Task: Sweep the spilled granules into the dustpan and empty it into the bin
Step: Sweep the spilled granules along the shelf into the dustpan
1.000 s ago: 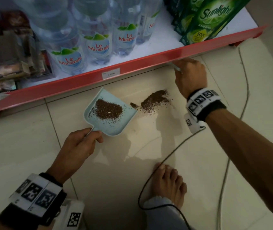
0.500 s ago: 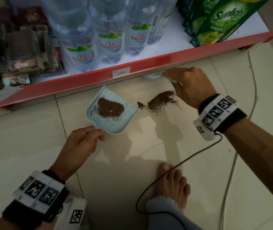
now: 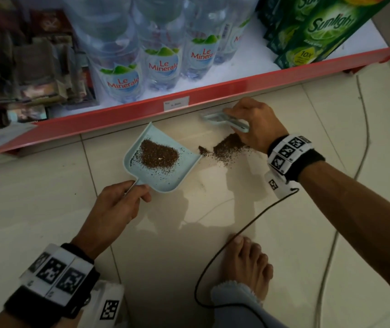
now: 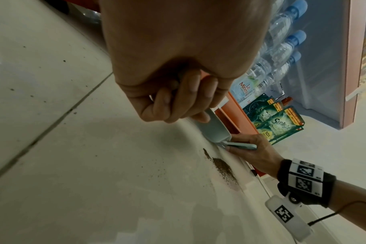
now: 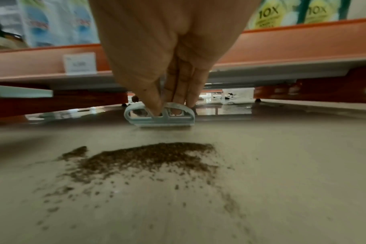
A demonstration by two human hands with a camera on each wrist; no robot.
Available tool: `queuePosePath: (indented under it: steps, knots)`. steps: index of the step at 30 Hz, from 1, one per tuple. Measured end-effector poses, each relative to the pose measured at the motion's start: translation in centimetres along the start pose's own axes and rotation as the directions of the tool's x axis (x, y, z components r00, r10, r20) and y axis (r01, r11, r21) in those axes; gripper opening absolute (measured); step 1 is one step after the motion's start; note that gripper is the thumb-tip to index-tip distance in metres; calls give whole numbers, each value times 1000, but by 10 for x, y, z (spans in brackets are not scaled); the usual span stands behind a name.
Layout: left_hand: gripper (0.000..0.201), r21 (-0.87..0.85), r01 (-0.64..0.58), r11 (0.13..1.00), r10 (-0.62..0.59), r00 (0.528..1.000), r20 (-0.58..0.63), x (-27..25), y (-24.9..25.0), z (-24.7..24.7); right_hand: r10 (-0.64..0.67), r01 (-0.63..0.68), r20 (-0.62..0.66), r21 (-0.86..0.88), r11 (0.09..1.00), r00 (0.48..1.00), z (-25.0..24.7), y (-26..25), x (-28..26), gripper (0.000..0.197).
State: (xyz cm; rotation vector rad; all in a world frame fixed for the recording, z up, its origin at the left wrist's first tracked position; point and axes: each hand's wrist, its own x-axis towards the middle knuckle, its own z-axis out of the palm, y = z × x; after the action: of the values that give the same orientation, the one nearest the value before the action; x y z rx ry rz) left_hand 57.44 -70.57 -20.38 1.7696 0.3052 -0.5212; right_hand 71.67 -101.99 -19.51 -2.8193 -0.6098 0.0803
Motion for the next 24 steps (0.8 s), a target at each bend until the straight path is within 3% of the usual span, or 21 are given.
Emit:
queuePosePath:
  steps: [5, 10, 12, 15, 18, 21, 24]
  knots:
    - [33, 29, 12, 1000, -13, 1000, 15, 3, -1, 0, 78, -87, -90, -108, 990, 993, 5, 2, 15, 30]
    - [33, 33, 6, 999, -7, 1000, 18, 6, 0, 3, 159, -154, 9, -193, 969, 987, 15, -6, 25, 52]
    - [33, 40, 5, 999, -6, 1000, 22, 6, -1, 4, 116, -103, 69, -169, 980, 991, 14, -7, 24, 51]
    - [34, 29, 4, 1000, -5, 1000, 12, 6, -3, 2, -76, 81, 134, -32, 996, 988, -1, -6, 10, 44]
    - [34, 6, 9, 1000, -9, 1000, -5, 6, -6, -1, -197, 199, 116, -4, 980, 973, -18, -4, -7, 42]
    - [33, 18, 11, 1000, -11, 1000, -5, 8, -8, 0, -97, 101, 35, -130, 986, 995, -10, -11, 5, 51]
    - [33, 24, 1, 1000, -2, 1000, 11, 8, -5, 2, 8, 2, 66, -147, 989, 998, 9, -28, 25, 60]
